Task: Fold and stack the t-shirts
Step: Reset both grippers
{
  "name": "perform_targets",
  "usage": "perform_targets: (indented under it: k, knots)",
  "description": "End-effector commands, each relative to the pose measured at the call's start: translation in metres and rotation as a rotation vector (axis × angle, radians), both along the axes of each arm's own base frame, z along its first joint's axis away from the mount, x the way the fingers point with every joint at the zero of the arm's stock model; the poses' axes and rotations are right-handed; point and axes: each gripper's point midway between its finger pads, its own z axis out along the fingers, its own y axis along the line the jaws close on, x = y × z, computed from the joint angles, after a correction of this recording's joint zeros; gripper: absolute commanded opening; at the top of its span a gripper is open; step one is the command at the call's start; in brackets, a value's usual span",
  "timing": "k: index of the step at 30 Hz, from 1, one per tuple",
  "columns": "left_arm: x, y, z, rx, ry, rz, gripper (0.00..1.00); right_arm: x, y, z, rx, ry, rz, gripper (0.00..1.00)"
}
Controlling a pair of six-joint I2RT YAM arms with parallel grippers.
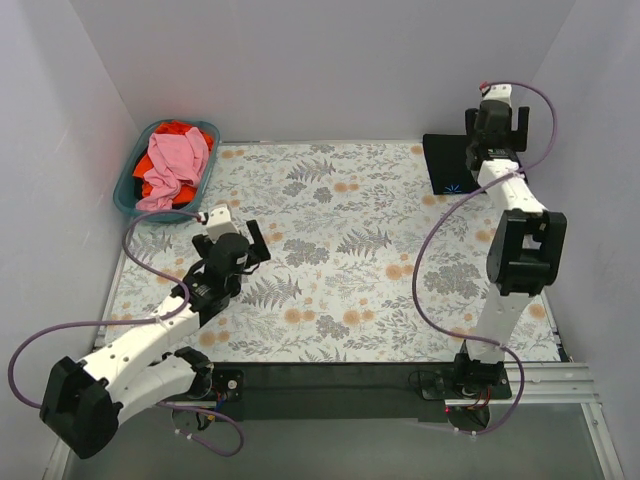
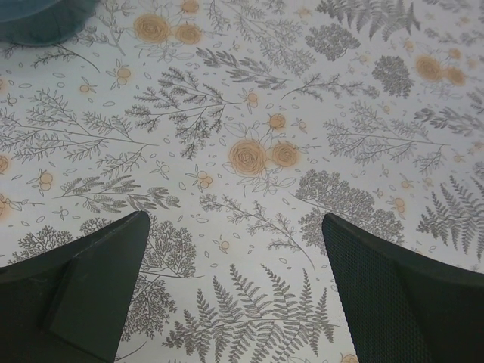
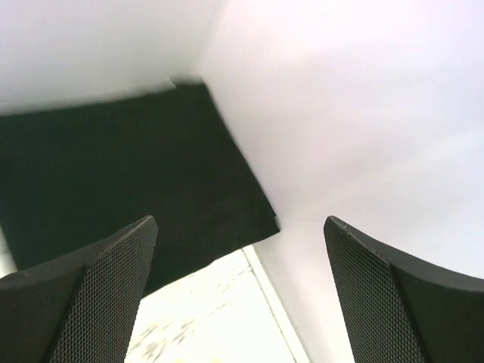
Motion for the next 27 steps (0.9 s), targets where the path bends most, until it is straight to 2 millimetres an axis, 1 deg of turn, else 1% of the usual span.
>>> perform_targets:
  k: [1,2,3,4,5,6,7,8,9,11,12,14,15,16,17,18,19,20,21,22,23,24,25,27]
  knots:
    - [-0.001,0.007,0.032,-0.051,-0.1,0.025,0.98,-0.035,0.03,0.081,0.042,-0.139,0.032,0.97]
    - [-0.003,0.008,0.036,-0.06,-0.112,0.027,0.98,-0.044,0.033,0.084,0.081,-0.153,0.03,0.97]
    - [-0.005,0.01,0.042,-0.073,-0.13,0.029,0.98,-0.066,0.039,0.099,0.109,-0.143,0.053,0.97]
    - [-0.007,0.012,0.053,-0.093,-0.161,0.032,0.98,-0.075,0.055,0.105,0.14,-0.149,0.084,0.97]
    - [-0.01,0.015,0.06,-0.1,-0.175,0.038,0.98,-0.089,0.059,0.107,0.168,-0.142,0.094,0.97]
    - [-0.011,0.016,0.068,-0.11,-0.19,0.039,0.98,-0.113,0.066,0.125,0.217,-0.167,0.12,0.98]
    - [-0.013,0.019,0.076,-0.116,-0.204,0.045,0.98,-0.128,0.069,0.13,0.235,-0.17,0.131,0.98]
    - [-0.018,0.022,0.096,-0.138,-0.235,0.047,0.98,-0.142,0.072,0.139,0.245,-0.182,0.15,0.98]
    - [-0.021,0.025,0.105,-0.144,-0.247,0.051,0.98,-0.169,0.073,0.159,0.253,-0.23,0.162,0.98]
    - [-0.03,0.031,0.132,-0.161,-0.28,0.044,0.98,-0.2,0.073,0.171,0.255,-0.253,0.171,0.98]
    - [-0.034,0.034,0.143,-0.168,-0.292,0.047,0.98,-0.226,0.073,0.189,0.252,-0.308,0.183,0.98]
    - [-0.044,0.043,0.149,-0.156,-0.274,0.057,0.98,-0.252,0.075,0.199,0.253,-0.336,0.2,0.98]
    - [-0.049,0.047,0.167,-0.174,-0.296,0.062,0.98,-0.274,0.078,0.21,0.255,-0.381,0.226,0.98]
    - [-0.053,0.047,0.172,-0.175,-0.293,0.053,0.98,-0.284,0.084,0.213,0.281,-0.405,0.245,0.98]
    - [-0.059,0.051,0.173,-0.163,-0.271,0.049,0.98,-0.295,0.089,0.214,0.292,-0.418,0.268,0.98]
    - [-0.065,0.052,0.187,-0.186,-0.289,0.037,0.98,-0.316,0.094,0.223,0.302,-0.468,0.303,0.98]
    - [-0.069,0.054,0.19,-0.193,-0.287,0.038,0.98,-0.322,0.102,0.215,0.317,-0.461,0.339,0.98]
    - [-0.074,0.058,0.188,-0.186,-0.269,0.041,0.98,-0.329,0.106,0.21,0.331,-0.465,0.355,0.98]
    - [-0.081,0.062,0.19,-0.192,-0.272,0.042,0.98,-0.343,0.11,0.206,0.343,-0.485,0.383,0.98]
    - [-0.083,0.065,0.192,-0.2,-0.283,0.046,0.98,-0.349,0.11,0.202,0.344,-0.489,0.387,0.98]
    - [-0.087,0.067,0.19,-0.196,-0.276,0.049,0.98,-0.354,0.11,0.196,0.35,-0.487,0.39,0.98]
    - [-0.092,0.071,0.191,-0.209,-0.291,0.048,0.98,-0.366,0.109,0.197,0.348,-0.515,0.398,0.98]
    - [-0.094,0.072,0.185,-0.199,-0.285,0.045,0.98,-0.365,0.109,0.181,0.345,-0.491,0.393,0.98]
    - [-0.098,0.076,0.184,-0.206,-0.298,0.052,0.98,-0.374,0.106,0.173,0.335,-0.504,0.388,0.98]
